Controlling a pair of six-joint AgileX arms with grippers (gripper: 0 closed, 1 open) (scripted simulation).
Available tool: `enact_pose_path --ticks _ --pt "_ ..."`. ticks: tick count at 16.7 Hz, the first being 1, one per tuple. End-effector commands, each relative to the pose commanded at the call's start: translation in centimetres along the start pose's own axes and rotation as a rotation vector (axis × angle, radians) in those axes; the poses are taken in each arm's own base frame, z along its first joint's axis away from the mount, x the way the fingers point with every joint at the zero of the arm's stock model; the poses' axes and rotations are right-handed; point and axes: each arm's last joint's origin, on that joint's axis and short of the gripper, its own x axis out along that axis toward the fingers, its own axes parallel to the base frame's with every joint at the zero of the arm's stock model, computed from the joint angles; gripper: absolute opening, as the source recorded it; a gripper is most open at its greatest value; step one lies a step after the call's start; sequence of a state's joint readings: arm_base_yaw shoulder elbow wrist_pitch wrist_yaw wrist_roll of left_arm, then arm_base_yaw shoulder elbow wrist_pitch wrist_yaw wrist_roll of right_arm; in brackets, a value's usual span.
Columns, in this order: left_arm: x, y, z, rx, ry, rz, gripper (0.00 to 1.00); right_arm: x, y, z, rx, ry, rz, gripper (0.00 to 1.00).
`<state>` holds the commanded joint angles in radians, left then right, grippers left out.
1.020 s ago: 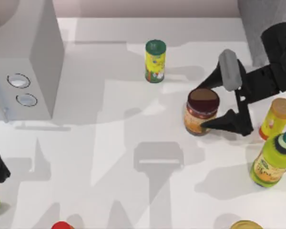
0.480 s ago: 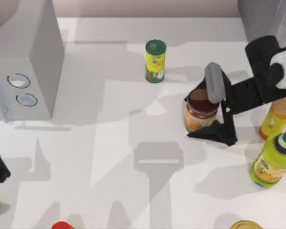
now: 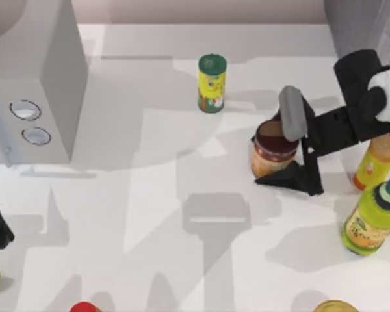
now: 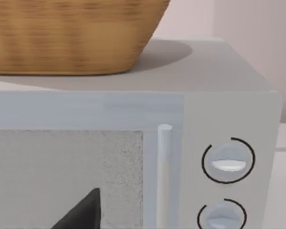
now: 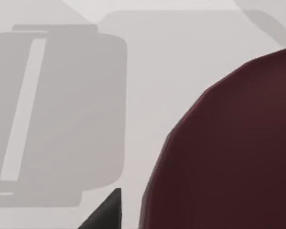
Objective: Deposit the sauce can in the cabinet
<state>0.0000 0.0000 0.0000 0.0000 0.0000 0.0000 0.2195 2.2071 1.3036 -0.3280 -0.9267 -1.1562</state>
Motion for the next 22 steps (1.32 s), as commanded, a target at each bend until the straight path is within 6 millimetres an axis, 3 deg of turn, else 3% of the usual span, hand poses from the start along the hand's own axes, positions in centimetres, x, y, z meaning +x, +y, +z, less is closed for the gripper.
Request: enact_pose_path --ticks 9,19,22 --pt "0.0 0.0 0.0 0.000 0.000 0.000 1.00 0.0 0.0 0.0 0.000 0.000 0.000 0.02" --pt "0.0 0.0 0.0 0.000 0.000 0.000 1.00 -0.2 -0.1 0.1 -0.002 -0.002 -0.005 0.00" --pt "0.0 0.0 0.0 0.000 0.000 0.000 1.00 -1.2 -0.7 1.9 -0.014 -0.006 -0.010 0.00"
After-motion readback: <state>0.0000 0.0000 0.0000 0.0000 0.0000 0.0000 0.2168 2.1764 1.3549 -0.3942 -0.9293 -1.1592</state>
